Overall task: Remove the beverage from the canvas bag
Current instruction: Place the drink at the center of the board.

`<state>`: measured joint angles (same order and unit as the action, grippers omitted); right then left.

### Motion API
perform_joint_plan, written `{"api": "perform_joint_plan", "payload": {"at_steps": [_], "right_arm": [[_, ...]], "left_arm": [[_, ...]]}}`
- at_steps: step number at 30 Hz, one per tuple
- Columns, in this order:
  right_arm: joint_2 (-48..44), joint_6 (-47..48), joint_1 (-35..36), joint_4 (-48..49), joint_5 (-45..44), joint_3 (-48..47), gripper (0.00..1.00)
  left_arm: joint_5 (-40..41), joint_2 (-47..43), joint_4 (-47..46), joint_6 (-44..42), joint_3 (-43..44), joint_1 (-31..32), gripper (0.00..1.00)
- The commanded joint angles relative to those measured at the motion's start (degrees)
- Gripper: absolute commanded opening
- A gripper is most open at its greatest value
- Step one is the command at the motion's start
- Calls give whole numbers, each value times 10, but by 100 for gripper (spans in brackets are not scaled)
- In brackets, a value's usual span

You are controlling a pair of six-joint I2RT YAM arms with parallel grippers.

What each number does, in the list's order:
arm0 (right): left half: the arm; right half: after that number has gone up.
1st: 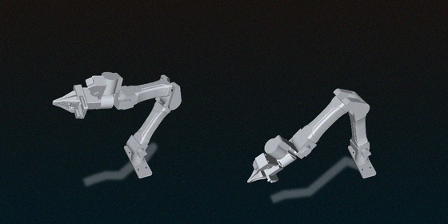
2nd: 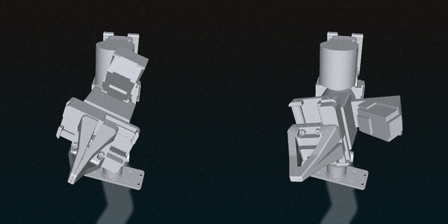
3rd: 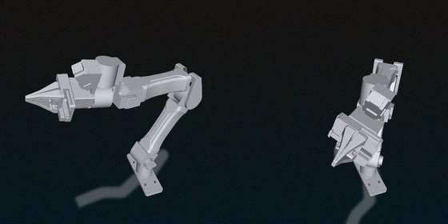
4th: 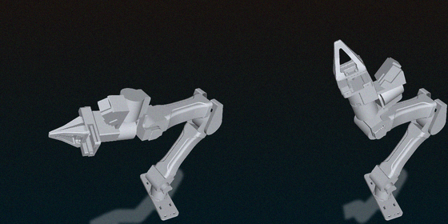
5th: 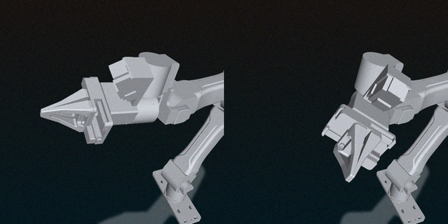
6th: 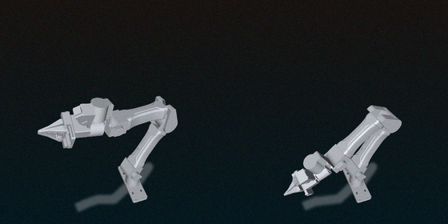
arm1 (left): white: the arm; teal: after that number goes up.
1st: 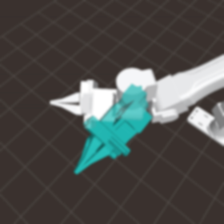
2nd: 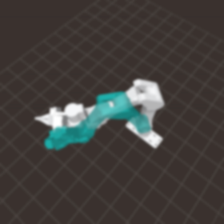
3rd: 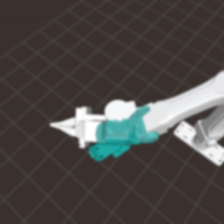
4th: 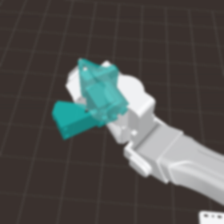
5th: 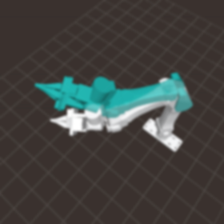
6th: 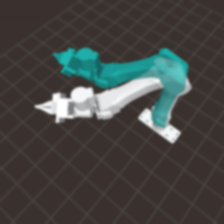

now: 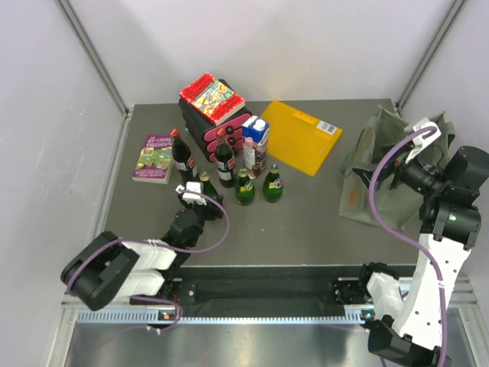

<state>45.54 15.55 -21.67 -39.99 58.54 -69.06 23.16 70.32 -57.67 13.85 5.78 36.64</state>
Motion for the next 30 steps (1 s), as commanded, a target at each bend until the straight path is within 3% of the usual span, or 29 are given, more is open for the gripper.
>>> {"api": "perform_joint_plan", "payload": {"at_steps": [1, 10, 13, 14, 16, 21, 27, 28, 30], "right_arm": [[3, 28, 0, -12, 3, -20, 97], [10, 36, 0, -25, 1, -20, 98], [11, 41, 0, -31, -4, -18, 98], [12, 41, 0, -32, -4, -18, 98], [11, 42, 0, -32, -7, -17, 98], [13, 43, 0, -33, -8, -14, 98], [23, 40, 0, -23, -7, -18, 99], [24, 38, 0, -20, -7, -18, 99], [27, 34, 0, -14, -7, -17, 99]], "left_arm": [[-26, 44, -212, -4, 30, -14, 0], [-49, 110, -267, 1, 27, -30, 0], [-58, 118, -278, 11, 13, -30, 10], [-58, 118, -280, 15, 8, -30, 21], [-61, 110, -277, 23, -4, -29, 30], [-61, 72, -218, 34, -14, -30, 51], [-70, 4, -95, 36, -1, -30, 61], [-72, -4, -95, 36, -2, -29, 71], [-76, -11, -85, 32, -5, -29, 75]]}}
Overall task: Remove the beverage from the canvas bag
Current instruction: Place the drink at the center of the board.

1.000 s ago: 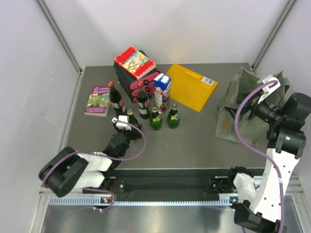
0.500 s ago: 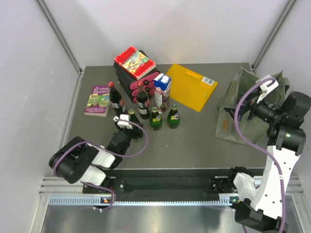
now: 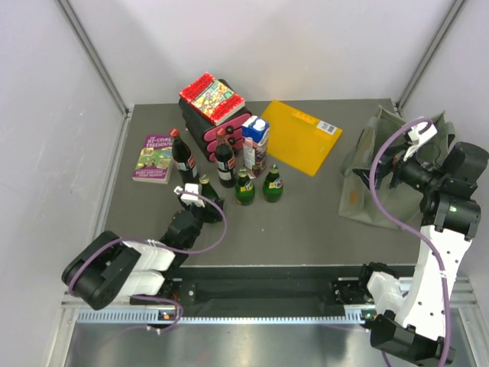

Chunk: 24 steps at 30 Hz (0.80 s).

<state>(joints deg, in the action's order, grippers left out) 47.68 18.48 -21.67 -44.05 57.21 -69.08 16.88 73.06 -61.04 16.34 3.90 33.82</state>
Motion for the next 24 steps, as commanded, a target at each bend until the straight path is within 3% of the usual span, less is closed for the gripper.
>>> {"api": "perform_joint_plan", "payload": {"at_steps": [1, 9, 11, 16, 20, 24], "right_arm": [[7, 4, 0, 28, 8, -17, 99], [14, 1, 0, 36, 8, -18, 100], [14, 0, 0, 37, 8, -18, 100], [18, 3, 0, 38, 9, -16, 100], [21, 6, 0, 39, 9, -18, 100], [23, 10, -1, 40, 6, -18, 100]], "left_arm": [[-13, -42, -47, 6, 13, -1, 76], [-17, -63, -25, 4, 3, -1, 82], [-17, -67, -17, 2, 2, -2, 93], [-22, -91, -1, -2, 1, -2, 94], [-41, -149, 63, -1, 12, -1, 95], [-67, -263, 189, -2, 30, -2, 96]]}}
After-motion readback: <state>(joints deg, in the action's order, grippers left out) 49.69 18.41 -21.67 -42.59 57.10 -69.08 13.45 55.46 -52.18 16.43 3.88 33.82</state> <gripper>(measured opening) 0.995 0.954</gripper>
